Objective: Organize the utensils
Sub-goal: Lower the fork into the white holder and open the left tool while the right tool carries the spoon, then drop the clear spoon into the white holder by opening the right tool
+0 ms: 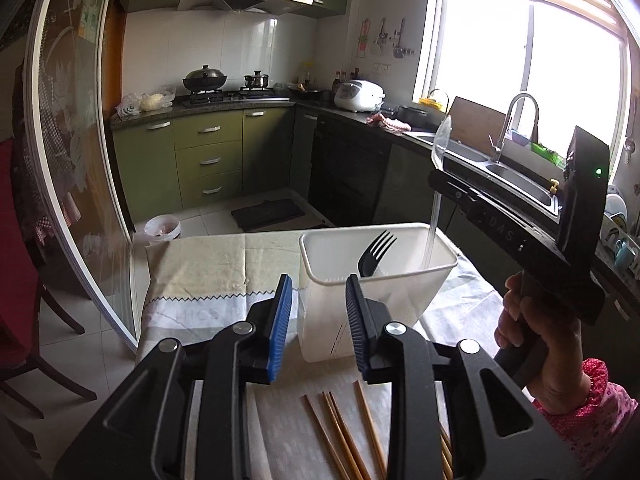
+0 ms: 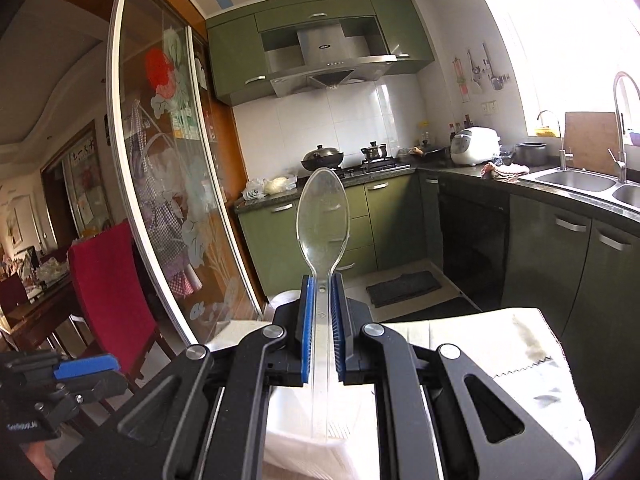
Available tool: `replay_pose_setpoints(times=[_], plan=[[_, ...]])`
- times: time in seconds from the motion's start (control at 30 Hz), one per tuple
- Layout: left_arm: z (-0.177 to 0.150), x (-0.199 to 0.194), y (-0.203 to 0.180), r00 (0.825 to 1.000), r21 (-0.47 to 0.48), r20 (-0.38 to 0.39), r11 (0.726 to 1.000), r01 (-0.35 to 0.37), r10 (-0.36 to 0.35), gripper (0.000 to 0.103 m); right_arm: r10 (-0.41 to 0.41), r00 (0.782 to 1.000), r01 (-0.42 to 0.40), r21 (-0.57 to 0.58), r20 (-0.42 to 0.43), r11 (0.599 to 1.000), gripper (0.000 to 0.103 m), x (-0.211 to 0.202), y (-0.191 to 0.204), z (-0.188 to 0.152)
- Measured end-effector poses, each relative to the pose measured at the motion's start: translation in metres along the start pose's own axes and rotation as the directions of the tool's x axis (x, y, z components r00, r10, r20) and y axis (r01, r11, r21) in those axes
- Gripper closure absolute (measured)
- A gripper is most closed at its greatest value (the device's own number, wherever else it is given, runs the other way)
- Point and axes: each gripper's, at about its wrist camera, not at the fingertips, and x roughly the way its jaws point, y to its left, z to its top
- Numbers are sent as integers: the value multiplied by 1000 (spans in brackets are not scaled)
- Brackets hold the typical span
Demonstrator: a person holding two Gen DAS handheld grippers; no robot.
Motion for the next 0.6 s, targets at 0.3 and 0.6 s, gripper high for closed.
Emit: replay_pose_setpoints(times=[0.3,0.6], plan=[[-25,25,1,967,-24,-248,998,-56,48,76,-20,997,16,-52,-72,999,55,-16,2,-25],[-80,58,10,838,-69,-544,993,-95,42,76,-48,996,47,-16,-75,999,55,-86,-15,-40]])
